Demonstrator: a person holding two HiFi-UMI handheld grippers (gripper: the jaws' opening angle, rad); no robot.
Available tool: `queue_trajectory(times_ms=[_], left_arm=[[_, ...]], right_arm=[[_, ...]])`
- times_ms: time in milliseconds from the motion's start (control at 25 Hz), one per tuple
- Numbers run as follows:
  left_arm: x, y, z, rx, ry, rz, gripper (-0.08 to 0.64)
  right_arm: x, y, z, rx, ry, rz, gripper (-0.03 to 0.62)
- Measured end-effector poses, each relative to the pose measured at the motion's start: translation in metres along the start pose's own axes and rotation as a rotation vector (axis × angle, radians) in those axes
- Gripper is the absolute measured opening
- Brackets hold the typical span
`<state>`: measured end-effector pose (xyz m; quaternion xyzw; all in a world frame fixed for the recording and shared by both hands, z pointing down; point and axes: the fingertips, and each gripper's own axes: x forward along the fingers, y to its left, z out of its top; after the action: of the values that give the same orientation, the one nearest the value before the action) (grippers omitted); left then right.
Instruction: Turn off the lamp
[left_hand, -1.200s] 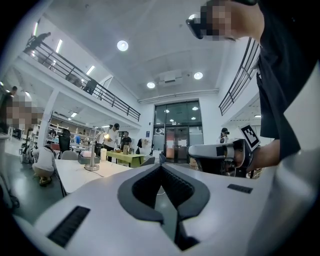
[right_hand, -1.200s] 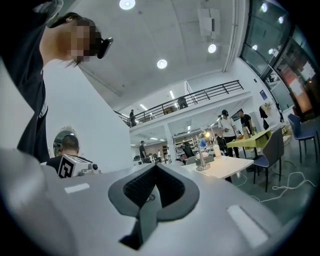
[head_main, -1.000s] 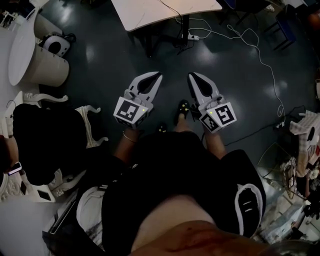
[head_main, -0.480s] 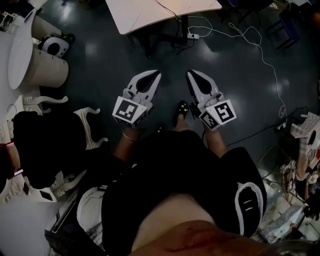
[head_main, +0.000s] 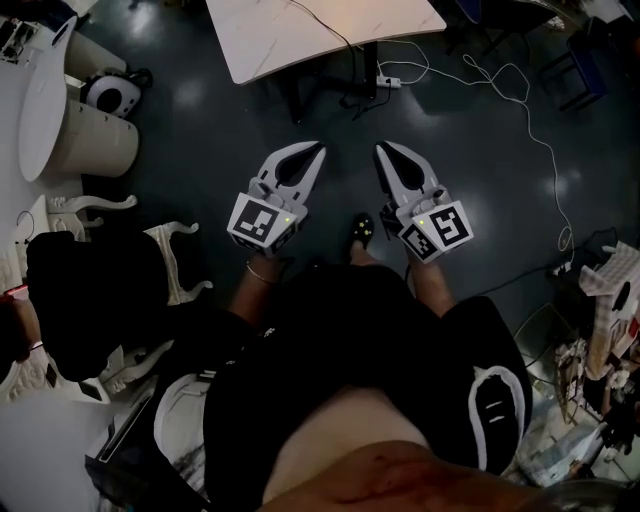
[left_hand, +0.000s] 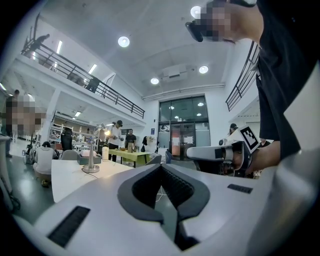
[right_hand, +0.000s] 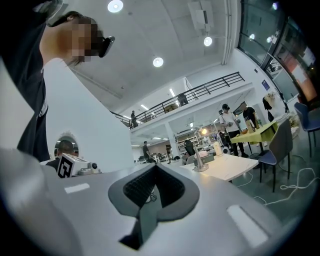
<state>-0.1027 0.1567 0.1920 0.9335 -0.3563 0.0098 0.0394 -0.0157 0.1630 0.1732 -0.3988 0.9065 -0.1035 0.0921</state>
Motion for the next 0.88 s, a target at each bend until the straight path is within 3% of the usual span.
queue_trajectory(times_ms=[440, 880], left_arm=[[0.045, 0.008, -0.002, -0.004, 0.019, 0.007, 0.006], [0.066, 0.021, 0.007, 0.012, 0.014, 0.086, 0.006]], right_arm=[[0.007, -0.046, 0.006, 0.017, 0.006, 0.002, 0.0], [0.025, -0.071, 0.018, 0.027, -0.011, 0.075, 0.0]])
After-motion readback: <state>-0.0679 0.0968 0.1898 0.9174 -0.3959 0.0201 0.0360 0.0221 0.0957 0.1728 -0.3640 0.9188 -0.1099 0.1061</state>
